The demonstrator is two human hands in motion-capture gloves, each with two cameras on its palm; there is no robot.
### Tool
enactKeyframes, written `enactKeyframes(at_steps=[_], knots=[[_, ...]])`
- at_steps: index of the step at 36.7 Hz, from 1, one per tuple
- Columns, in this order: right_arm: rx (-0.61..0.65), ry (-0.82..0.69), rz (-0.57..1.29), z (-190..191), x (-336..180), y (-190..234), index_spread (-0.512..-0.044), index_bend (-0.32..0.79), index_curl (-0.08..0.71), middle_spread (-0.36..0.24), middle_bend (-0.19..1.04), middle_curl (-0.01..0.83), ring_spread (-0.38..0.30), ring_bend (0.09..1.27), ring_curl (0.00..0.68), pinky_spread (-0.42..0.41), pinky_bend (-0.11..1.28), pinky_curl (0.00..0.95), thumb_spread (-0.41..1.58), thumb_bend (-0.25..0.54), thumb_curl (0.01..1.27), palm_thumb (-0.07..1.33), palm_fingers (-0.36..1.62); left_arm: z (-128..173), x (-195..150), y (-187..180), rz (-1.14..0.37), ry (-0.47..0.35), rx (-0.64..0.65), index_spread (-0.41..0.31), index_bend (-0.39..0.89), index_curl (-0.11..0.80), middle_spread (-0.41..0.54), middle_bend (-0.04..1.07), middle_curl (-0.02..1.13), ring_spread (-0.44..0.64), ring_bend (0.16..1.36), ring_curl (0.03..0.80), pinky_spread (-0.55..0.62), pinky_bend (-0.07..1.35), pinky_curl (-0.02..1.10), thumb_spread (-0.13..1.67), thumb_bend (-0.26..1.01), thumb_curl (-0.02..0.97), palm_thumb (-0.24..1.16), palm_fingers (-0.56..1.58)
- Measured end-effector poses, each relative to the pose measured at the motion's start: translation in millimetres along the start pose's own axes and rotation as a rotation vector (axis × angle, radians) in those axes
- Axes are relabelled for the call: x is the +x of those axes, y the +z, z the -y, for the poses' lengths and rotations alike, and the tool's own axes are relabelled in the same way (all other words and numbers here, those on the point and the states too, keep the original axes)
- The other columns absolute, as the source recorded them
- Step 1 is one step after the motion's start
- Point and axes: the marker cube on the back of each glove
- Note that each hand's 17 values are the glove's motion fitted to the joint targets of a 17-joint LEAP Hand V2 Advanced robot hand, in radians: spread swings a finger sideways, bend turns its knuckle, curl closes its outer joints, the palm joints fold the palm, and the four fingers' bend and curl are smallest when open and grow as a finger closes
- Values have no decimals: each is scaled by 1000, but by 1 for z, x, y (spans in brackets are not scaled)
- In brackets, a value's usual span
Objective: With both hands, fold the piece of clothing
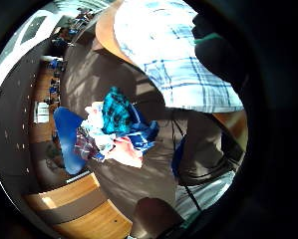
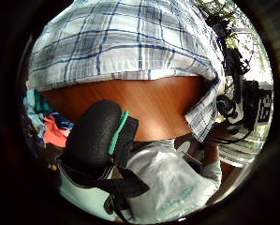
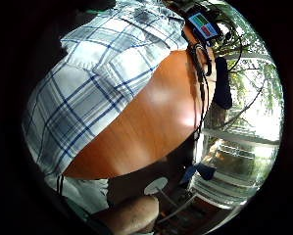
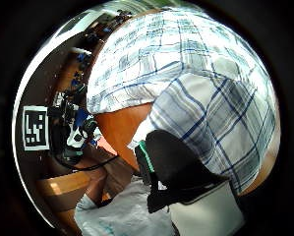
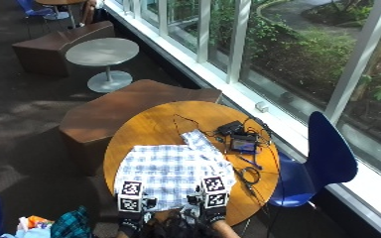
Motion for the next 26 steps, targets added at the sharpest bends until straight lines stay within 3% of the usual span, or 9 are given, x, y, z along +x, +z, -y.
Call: enactKeyframes(at_steps=[5, 10, 22, 26], knots=[[26, 0, -7, 2, -4, -1, -229, 121, 75, 8, 214, 99, 80, 282, 97, 156, 502, 175, 675, 140, 108, 277, 289, -5, 2, -7, -1, -1, 37, -28, 78, 41, 61, 167, 113, 100, 543, 187, 82, 579, 191, 688, 75, 74, 153, 428], [55, -19, -40, 4, -14, -7, -277, 128, 108, 15, 215, 144, 101, 297, 129, 189, 528, 220, 862, 105, 141, 276, 256, -7, 4, -17, 4, 2, 90, -35, 110, 74, 76, 180, 159, 125, 582, 231, 112, 629, 241, 878, 58, 111, 161, 381], [-117, -29, 18, 12, -3, 19, -316, 137, 164, 19, 210, 219, 123, 312, 173, 217, 540, 269, 1035, 51, 219, 328, 225, 10, 4, 12, 0, 29, -3, -52, 125, 139, 64, 211, 245, 139, 614, 268, 140, 635, 278, 1066, 27, 188, 216, 368], [-83, -16, 87, 16, 6, 15, -318, 168, 188, 22, 195, 235, 121, 331, 189, 220, 519, 273, 1057, 44, 241, 367, 250, 23, 1, 20, -71, 21, 93, -64, 159, 168, 42, 225, 268, 119, 610, 271, 144, 604, 278, 1115, 16, 202, 227, 405]])
